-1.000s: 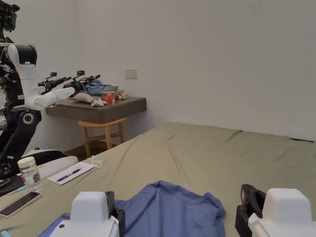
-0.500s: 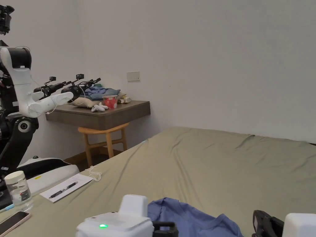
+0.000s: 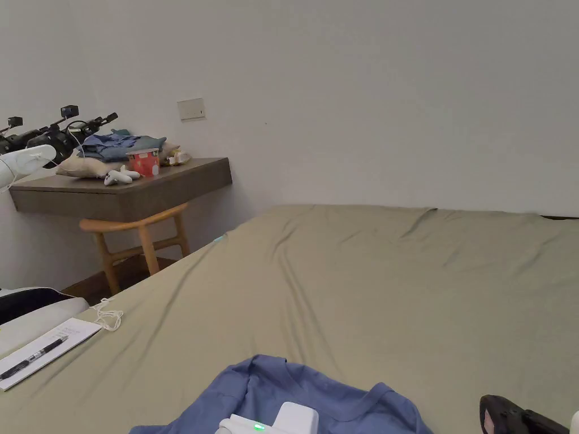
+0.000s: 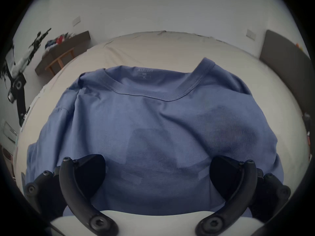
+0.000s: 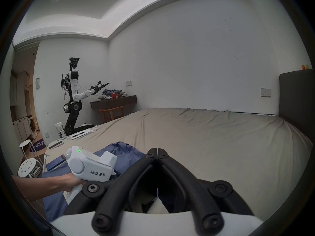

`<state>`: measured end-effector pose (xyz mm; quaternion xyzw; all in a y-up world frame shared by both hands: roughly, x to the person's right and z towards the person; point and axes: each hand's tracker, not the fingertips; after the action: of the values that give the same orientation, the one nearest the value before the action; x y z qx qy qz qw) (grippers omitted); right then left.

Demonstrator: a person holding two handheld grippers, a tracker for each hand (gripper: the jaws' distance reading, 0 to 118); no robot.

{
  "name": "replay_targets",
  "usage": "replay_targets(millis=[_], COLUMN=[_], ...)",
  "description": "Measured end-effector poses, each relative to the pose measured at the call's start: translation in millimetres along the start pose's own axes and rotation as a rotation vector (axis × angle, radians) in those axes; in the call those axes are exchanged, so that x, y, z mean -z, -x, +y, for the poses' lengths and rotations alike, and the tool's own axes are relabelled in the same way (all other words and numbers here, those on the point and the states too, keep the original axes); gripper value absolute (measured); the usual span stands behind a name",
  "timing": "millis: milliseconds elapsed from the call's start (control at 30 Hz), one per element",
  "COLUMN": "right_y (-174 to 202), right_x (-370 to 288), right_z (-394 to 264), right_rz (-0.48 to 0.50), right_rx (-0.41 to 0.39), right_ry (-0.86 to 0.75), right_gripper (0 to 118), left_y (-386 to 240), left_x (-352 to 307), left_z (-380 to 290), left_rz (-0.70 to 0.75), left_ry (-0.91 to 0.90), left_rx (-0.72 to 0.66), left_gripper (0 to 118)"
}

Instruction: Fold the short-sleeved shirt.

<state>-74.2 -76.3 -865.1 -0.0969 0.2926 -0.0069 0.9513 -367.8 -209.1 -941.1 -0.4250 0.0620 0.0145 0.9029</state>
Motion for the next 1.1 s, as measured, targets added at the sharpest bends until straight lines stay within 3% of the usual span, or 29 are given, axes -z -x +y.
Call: replay_targets(millis=[33, 67, 100, 133, 233, 333, 467, 667, 767, 800, 900, 967, 1067, 1100], right_y=[-2.8, -5.0, -6.8, -7.9, -11.7, -14.3, -23.4, -55.8, -78.5, -84.7, -104.7, -117.3, -129.0, -133.0], right_x=[-1.5, -3.1, -5.2, -7.7, -13.6, -22.3, -38.8, -84.2, -117.7, -126.1, -158.8, -182.9, -219.1, -230.9], right_z=[-0.1, 0.3, 1.2, 2.2, 6.5, 11.2, 20.1, 36.8, 42.0, 43.2, 46.5, 47.8, 51.6, 53.9], right_rz=[0.010, 0.018, 0.018, 0.016, 0.006, 0.004, -0.013, -0.083, -0.178, -0.206, -0.270, -0.280, -0.338, -0.349], right_rx=[0.016, 0.025, 0.034, 0.046, 0.075, 0.060, 0.037, 0.077, 0.075, 0.076, 0.099, 0.120, 0.114, 0.098], right_ry=[0.003, 0.004, 0.004, -0.001, -0.023, -0.017, -0.038, -0.099, -0.137, -0.142, -0.169, -0.185, -0.202, -0.199], right_gripper=[0, 0, 0, 0, 0, 0, 0, 0, 0, 0, 0, 0, 0, 0], left_y=[-2.0, 1.4, 1.1, -2.8, -18.4, -12.4, 4.0, -21.4, -35.8, -46.6, -101.3, -130.5, -180.0, -199.6], left_x=[-4.2, -7.9, -12.5, -21.7, -19.1, -27.1, -50.6, -98.7, -153.8, -164.4, -192.6, -206.0, -233.7, -243.0], left_z=[2.8, 7.8, 6.6, 3.1, -6.9, -1.6, 6.2, 42.7, 67.1, 71.7, 83.0, 84.4, 89.8, 96.4], left_rz=[0.009, 0.006, -0.043, -0.088, 0.054, 0.022, -0.029, -0.002, -0.251, -0.265, -0.122, -0.164, -0.347, -0.384], left_ry=[0.005, 0.003, -0.032, -0.107, -0.137, -0.094, -0.234, -0.291, -0.436, -0.459, -0.463, -0.486, -0.578, -0.587], left_rx=[0.020, 0.038, 0.098, 0.172, 0.206, 0.216, 0.014, 0.066, -0.097, -0.052, 0.287, 0.292, 0.251, 0.296], left_gripper=[103, 80, 44, 1, 0, 0, 0, 0, 0, 0, 0, 0, 0, 0])
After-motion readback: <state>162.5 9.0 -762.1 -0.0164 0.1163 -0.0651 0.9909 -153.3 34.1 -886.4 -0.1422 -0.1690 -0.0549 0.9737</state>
